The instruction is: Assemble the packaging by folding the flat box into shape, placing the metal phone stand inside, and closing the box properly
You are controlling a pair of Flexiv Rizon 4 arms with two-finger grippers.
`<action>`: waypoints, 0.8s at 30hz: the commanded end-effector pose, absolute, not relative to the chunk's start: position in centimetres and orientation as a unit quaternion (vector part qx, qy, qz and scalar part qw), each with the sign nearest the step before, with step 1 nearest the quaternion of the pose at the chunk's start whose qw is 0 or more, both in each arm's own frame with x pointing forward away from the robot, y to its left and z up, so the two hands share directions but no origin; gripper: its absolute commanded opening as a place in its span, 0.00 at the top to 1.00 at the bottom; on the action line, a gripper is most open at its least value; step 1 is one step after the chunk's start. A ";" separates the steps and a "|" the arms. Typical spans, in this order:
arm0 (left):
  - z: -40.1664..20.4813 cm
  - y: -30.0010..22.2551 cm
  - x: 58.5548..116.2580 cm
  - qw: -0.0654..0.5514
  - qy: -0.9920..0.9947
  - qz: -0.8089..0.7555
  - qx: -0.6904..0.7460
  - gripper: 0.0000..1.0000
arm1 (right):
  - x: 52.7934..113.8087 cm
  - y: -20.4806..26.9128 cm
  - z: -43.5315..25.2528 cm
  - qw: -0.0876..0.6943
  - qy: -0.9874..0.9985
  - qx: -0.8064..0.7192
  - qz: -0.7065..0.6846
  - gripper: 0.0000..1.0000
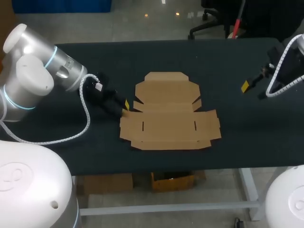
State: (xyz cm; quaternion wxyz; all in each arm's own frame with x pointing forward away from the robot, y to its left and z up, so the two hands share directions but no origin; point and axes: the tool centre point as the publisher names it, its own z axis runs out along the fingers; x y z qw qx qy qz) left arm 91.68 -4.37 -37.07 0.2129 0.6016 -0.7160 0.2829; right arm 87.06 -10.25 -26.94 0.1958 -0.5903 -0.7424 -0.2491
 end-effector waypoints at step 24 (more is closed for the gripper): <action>-30.3 -1.3 91.7 0.140 -0.711 0.287 0.626 1.00 | 90.5 -8.2 -26.2 0.190 -0.756 -0.579 -0.241 1.00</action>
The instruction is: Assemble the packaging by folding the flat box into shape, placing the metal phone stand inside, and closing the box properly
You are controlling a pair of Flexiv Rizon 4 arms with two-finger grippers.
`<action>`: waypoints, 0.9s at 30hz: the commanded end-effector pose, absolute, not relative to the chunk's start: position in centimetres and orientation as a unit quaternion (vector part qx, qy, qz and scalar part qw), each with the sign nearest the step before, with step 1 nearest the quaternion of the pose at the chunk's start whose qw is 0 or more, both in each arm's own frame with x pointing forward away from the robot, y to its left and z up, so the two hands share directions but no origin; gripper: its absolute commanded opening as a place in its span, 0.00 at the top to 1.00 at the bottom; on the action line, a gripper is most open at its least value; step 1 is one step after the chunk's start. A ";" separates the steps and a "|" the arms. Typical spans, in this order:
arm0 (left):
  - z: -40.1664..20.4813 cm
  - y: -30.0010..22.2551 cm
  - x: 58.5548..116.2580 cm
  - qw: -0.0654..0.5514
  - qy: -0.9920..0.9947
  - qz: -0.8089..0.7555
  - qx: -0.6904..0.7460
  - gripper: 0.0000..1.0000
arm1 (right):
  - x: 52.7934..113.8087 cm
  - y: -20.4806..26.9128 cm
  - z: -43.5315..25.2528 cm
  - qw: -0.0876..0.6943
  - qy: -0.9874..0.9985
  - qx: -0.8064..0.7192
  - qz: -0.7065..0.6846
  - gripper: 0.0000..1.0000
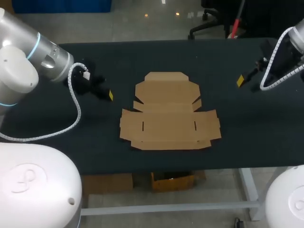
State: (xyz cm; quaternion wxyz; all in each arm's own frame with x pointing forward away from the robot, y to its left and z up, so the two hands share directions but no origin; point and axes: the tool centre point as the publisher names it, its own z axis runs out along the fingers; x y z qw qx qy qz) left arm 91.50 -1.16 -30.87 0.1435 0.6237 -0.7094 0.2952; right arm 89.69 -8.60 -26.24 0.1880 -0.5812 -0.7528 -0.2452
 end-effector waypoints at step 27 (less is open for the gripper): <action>-30.1 -3.4 92.5 0.123 -0.699 0.271 0.650 1.00 | 90.9 -7.2 -28.6 0.145 -0.737 -0.595 -0.286 1.00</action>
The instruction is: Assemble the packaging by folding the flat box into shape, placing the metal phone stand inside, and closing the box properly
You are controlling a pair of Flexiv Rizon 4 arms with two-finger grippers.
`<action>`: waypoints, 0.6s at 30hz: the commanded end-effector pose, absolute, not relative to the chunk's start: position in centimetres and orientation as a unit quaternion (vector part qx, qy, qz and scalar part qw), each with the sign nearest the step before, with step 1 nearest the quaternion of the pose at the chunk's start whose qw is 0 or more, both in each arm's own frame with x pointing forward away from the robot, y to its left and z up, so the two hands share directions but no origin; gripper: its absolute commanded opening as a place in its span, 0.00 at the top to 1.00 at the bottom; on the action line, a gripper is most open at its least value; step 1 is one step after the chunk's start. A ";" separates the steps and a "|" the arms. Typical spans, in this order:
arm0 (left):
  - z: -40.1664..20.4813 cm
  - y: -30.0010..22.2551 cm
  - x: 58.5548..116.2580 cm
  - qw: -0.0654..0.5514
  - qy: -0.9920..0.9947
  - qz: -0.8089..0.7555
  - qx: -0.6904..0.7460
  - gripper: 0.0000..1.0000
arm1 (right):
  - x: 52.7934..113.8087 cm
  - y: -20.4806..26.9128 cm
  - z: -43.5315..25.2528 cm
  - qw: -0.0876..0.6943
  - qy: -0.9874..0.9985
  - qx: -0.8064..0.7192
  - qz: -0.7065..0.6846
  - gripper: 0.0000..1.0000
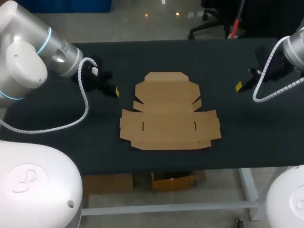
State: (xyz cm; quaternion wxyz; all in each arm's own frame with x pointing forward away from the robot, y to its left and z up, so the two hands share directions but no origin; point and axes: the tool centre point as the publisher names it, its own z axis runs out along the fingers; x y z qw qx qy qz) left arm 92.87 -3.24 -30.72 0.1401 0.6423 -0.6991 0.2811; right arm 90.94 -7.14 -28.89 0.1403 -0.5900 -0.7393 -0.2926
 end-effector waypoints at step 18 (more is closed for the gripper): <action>-29.9 -3.1 93.1 0.097 -0.730 0.258 0.626 1.00 | 91.5 -7.0 -28.6 0.229 -0.699 -0.637 -0.230 1.00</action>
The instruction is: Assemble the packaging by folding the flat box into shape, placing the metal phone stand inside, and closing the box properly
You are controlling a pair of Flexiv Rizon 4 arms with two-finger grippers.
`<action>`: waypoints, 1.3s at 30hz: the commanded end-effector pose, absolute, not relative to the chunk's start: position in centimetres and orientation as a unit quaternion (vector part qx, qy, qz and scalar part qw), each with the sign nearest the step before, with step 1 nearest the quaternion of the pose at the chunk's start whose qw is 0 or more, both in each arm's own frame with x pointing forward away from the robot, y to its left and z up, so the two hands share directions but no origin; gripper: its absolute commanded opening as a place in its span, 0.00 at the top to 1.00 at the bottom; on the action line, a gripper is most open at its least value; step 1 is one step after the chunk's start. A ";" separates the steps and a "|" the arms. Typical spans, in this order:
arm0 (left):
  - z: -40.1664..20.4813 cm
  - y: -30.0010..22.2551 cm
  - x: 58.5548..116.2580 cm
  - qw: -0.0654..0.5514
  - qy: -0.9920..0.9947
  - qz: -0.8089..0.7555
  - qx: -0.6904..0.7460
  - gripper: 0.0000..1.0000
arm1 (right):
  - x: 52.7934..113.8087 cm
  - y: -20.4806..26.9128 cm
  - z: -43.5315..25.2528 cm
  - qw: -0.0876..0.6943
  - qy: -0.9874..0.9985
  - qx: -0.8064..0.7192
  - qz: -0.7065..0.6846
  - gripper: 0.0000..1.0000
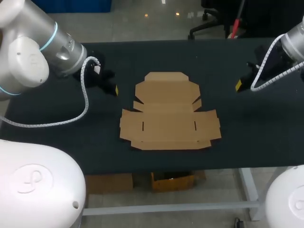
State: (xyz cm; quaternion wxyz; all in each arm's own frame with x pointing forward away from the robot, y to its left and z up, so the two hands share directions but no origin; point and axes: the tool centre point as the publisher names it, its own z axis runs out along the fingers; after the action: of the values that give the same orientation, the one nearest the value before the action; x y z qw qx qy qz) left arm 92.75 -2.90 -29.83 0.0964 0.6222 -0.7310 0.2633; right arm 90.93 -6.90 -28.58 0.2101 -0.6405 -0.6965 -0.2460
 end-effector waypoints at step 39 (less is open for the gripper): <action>-32.0 -4.3 93.6 0.093 -0.718 0.275 0.633 1.00 | 91.0 -4.1 -32.3 0.251 -0.677 -0.663 -0.198 1.00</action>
State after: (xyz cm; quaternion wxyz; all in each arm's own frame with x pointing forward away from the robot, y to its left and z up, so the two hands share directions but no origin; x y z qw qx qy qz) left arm 93.52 -3.78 -31.30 0.0962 0.6325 -0.7183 0.2733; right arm 91.12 -4.78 -32.06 0.2576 -0.6600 -0.6764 -0.2011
